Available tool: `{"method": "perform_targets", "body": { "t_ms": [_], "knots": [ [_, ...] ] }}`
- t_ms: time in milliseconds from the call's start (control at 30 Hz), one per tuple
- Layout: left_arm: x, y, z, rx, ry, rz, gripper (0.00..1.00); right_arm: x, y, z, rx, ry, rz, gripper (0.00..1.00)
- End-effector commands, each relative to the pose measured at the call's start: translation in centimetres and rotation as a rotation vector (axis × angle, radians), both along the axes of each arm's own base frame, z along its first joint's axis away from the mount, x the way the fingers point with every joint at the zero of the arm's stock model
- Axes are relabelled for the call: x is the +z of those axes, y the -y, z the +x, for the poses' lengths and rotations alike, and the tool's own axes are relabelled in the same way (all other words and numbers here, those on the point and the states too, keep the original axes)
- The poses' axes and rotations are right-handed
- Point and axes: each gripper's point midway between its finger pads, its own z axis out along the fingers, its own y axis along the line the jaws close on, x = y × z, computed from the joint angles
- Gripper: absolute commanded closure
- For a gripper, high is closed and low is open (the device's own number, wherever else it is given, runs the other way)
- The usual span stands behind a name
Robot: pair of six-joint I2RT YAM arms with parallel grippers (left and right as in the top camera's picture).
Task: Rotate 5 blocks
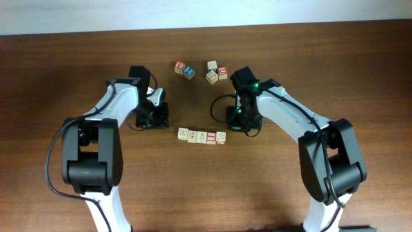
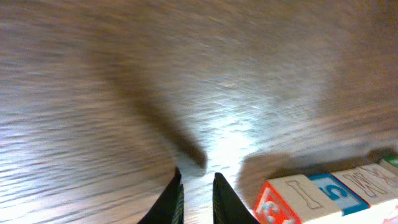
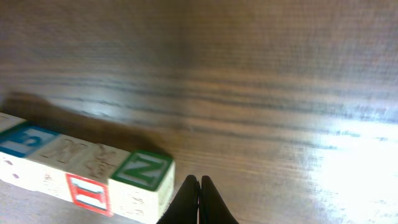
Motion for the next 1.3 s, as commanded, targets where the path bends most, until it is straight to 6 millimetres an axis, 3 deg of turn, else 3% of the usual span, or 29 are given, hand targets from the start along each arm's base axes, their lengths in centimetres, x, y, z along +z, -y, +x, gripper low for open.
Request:
{"method": "perform_targets", "body": {
  "t_ms": [0,167,300,500,633,800,1267],
  "knots": [
    [-1.1,-1.3,0.2,0.016,-0.014,0.05,0.8,1.7,-0.4,2.6,0.066,0.099,0.006,0.93],
    [-1.1,-1.3,0.6,0.017,0.002,0.048,0.75,2.1,-1.1,4.0,0.071,0.162,0.027,0.91],
    [-1.1,-1.2,0.8,0.017,0.012,0.047,0.74,1.2,-2.5,4.5,0.047,0.173,0.035,0.92],
    [-1.1,-1.2,0.9,0.017,0.017,0.047,0.74,-0.9,-4.4,3.2,0.084,0.146,-0.014,0.95],
    [-1.1,-1.2,0.9,0.017,0.018,0.047,0.74,-1.2,-3.6,2.8,0.039,0.13,-0.065,0.96],
    [-1.1,-1.2,0.9,0.017,0.018,0.047,0.73,-1.3,-4.4,1.6,0.071,0.106,-0.076,0.96],
    [-1.1,-1.2,0.9,0.017,0.016,0.047,0.74,-1.4,-4.2,0.9,0.075,0.079,-0.085,0.96]
  ]
}}
